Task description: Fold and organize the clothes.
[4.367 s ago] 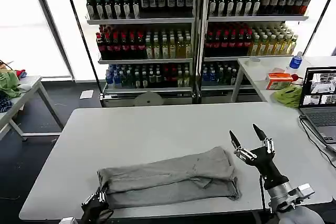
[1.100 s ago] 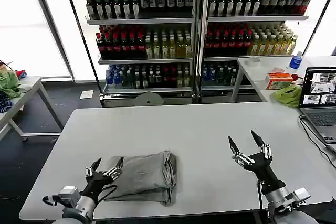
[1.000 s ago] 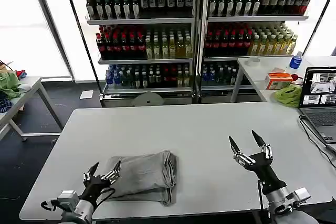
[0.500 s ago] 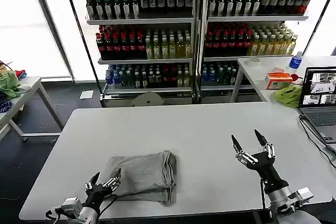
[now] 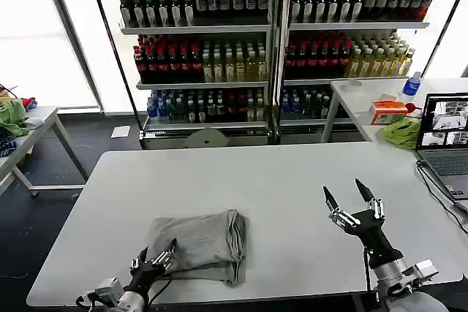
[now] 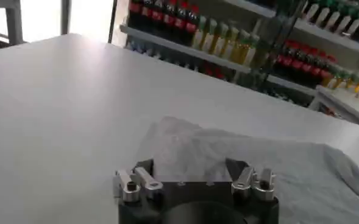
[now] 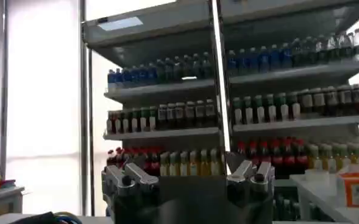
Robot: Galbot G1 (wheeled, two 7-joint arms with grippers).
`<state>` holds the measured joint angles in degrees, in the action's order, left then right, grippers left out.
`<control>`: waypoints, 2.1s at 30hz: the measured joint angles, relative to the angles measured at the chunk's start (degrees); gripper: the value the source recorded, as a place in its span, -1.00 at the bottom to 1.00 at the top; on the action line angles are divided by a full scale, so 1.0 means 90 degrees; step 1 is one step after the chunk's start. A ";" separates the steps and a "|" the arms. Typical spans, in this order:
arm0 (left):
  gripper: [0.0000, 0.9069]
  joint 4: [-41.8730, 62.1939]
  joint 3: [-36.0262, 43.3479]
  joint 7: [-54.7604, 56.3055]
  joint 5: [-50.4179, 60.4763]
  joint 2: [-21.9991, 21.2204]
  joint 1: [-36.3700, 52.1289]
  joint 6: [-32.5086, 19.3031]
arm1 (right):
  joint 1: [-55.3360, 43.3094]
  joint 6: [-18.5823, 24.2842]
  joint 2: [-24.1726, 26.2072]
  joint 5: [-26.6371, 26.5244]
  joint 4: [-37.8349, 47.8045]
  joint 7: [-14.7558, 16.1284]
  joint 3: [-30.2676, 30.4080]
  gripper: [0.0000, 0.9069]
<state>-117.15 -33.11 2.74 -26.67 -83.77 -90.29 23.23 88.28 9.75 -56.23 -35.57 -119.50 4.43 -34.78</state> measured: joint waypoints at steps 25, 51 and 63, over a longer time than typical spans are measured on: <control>-0.98 -0.0155 -0.0359 -0.0094 -0.0931 0.0025 -0.0074 -0.0069 | -0.0029 0.0022 0.0036 -0.0029 -0.0023 -0.0016 -0.0002 1.00; -0.98 -0.0769 -0.3871 -0.0552 -0.1770 0.2238 -0.0073 0.0797 | -0.0233 0.0028 -0.0012 -0.0168 -0.0004 -0.0076 0.0204 1.00; -0.98 -0.0846 -0.1527 0.0437 -0.1682 0.1710 0.0445 0.1001 | -0.0024 0.0063 -0.0201 -0.0164 -0.0133 -0.0078 0.0173 1.00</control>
<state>-124.77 -46.85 6.67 -41.80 -68.38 -86.29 32.24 88.06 10.32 -58.04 -37.04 -120.70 3.73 -33.22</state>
